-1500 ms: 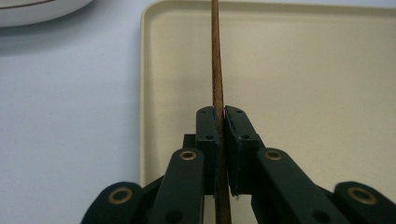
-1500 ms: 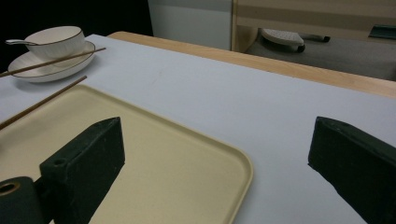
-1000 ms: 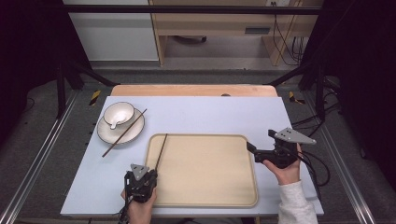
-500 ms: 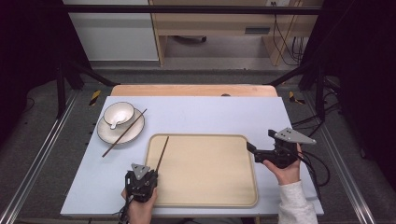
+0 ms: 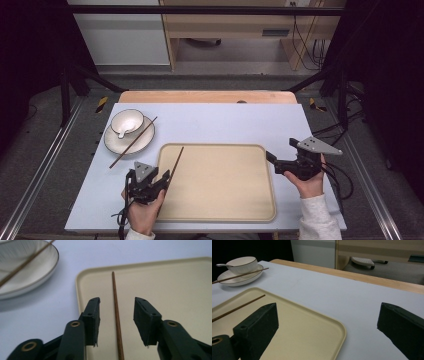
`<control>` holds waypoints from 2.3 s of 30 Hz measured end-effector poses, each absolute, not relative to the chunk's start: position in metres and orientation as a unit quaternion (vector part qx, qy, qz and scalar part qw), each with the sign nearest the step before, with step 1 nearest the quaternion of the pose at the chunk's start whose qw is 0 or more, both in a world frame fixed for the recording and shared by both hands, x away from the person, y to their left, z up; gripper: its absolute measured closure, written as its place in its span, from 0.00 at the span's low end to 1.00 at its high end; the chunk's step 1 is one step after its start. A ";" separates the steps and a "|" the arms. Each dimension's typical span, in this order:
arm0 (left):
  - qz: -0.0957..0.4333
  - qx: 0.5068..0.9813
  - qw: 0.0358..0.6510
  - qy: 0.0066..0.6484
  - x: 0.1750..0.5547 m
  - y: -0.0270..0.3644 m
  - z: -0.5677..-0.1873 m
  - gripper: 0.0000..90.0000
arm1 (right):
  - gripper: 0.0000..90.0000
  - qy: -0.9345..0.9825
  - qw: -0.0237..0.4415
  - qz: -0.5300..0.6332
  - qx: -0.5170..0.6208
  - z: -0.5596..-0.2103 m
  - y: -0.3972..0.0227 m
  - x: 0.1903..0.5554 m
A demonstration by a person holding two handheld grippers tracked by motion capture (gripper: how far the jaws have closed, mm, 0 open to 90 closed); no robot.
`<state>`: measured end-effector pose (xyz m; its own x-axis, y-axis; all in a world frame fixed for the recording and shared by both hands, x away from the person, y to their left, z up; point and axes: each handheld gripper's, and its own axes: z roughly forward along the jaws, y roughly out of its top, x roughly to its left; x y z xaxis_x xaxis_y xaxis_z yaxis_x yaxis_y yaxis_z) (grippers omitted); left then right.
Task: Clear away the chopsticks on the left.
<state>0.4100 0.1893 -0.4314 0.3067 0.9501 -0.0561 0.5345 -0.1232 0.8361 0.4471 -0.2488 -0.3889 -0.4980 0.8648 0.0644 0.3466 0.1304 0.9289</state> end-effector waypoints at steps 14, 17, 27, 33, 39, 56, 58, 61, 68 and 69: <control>0.268 0.724 0.412 0.484 0.441 0.226 -0.390 0.39 | 0.04 0.699 0.262 0.507 0.430 -0.385 -0.253 0.445; 0.241 0.729 0.424 0.480 0.453 0.246 -0.394 0.35 | 0.03 0.699 0.263 0.506 0.431 -0.385 -0.253 0.445; 0.254 0.739 0.392 0.486 0.475 0.284 -0.415 0.28 | 0.03 0.702 0.264 0.503 0.429 -0.386 -0.252 0.446; 0.264 0.741 0.368 0.496 0.493 0.296 -0.422 0.30 | 0.03 0.702 0.265 0.502 0.429 -0.386 -0.252 0.446; 0.268 0.746 0.347 0.502 0.507 0.306 -0.427 0.36 | 0.03 0.701 0.265 0.504 0.430 -0.386 -0.252 0.445; 0.252 0.748 0.321 0.523 0.535 0.317 -0.452 0.76 | 0.03 0.707 0.260 0.497 0.430 -0.389 -0.248 0.448; 0.246 0.751 0.320 0.522 0.535 0.317 -0.453 0.82 | 0.03 0.710 0.259 0.494 0.430 -0.390 -0.247 0.448; 0.243 0.757 0.317 0.517 0.535 0.314 -0.454 0.89 | 0.03 0.710 0.257 0.495 0.430 -0.390 -0.246 0.449; 0.236 0.766 0.316 0.508 0.533 0.308 -0.453 0.94 | 0.03 0.708 0.259 0.497 0.429 -0.389 -0.248 0.448; 0.236 0.766 0.316 0.508 0.533 0.308 -0.453 0.94 | 0.03 0.708 0.260 0.498 0.429 -0.389 -0.248 0.448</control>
<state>0.5334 0.3076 -0.4530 0.3729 0.9270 0.0403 0.6283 -0.2842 0.7242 0.4479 -0.2477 -0.3890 -0.4973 0.8655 0.0593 0.3489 0.1370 0.9271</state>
